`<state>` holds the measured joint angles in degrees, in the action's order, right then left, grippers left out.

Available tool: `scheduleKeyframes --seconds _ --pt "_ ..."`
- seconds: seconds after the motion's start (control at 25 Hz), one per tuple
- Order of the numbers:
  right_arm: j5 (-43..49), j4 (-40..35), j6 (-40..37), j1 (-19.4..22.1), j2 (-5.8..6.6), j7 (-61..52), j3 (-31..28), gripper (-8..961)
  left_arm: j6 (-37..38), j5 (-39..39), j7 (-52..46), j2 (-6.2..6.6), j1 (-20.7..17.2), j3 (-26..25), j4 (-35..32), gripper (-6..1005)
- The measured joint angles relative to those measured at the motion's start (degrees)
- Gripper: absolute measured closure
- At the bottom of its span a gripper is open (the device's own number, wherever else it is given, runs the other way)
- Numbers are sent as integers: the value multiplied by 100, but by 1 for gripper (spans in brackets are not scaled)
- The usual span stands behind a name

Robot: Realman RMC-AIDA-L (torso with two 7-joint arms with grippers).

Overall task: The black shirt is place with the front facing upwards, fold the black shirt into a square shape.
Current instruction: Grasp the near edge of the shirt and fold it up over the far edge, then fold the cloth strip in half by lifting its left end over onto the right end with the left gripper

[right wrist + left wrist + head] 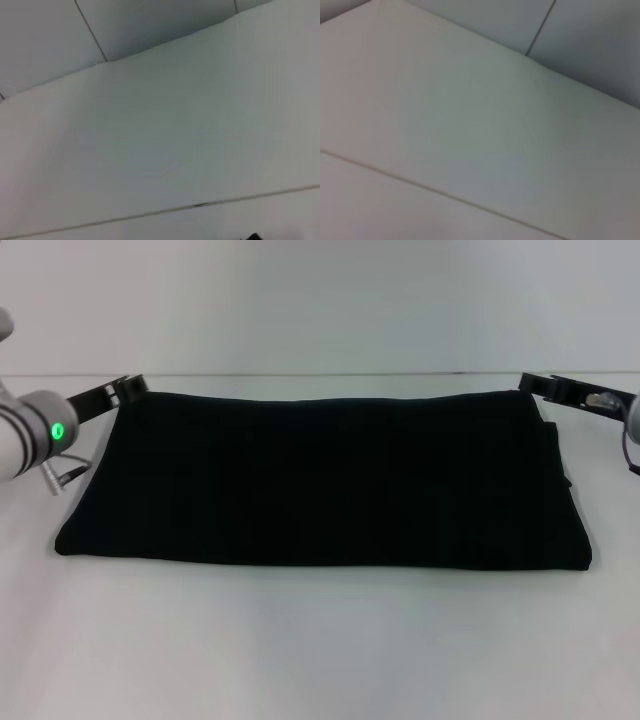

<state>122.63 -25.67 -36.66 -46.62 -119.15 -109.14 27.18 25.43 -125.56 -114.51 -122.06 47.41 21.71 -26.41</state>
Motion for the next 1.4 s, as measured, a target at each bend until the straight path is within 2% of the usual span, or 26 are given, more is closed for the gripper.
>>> scheduleKeyframes --seconds 0.04,0.16,0.24,0.32,0.48,0.52,0.64,0.76,0.88,1.08,1.24,1.4 --pt "-138 -4 -138 74 15 58 -8 426 -66 17 7 2 -46 4 -1 638" --pt "-693 -45 -724 375 51 511 -39 425 -207 124 64 3 -188 18 -48 520" --pt "-1187 -89 -1341 631 57 1114 -47 424 51 284 75 53 -328 17 -97 461" --pt "-1585 -108 -2156 916 61 1947 -31 424 699 519 71 191 -479 -7 -104 402" --pt "-1638 -111 -3510 1240 92 3307 9 425 2638 1017 68 577 -838 -32 32 257" --pt "-1595 -112 -3699 1288 86 3548 14 401 3137 1128 22 670 -949 -34 59 244" --pt "-1526 -90 -4091 1423 45 4163 44 327 4172 1359 -156 833 -1276 -42 72 205" --pt "-1471 -38 -4234 1479 32 4522 196 255 4854 1383 -501 977 -1653 -9 68 166" --pt "-1351 -25 -4269 1497 24 4638 433 184 5391 1244 -947 1039 -1988 -7 -7 127" --pt "-1227 -22 -4345 1502 -5 4674 589 73 6033 1047 -1572 1016 -2416 -42 -283 114" --pt "-1211 -19 -4355 1504 -23 4692 598 7 5963 726 -2010 1009 -2515 -54 -353 113" --pt "-1206 -17 -4357 1506 -28 4734 601 12 5800 411 -2315 1005 -2533 -61 -366 113"
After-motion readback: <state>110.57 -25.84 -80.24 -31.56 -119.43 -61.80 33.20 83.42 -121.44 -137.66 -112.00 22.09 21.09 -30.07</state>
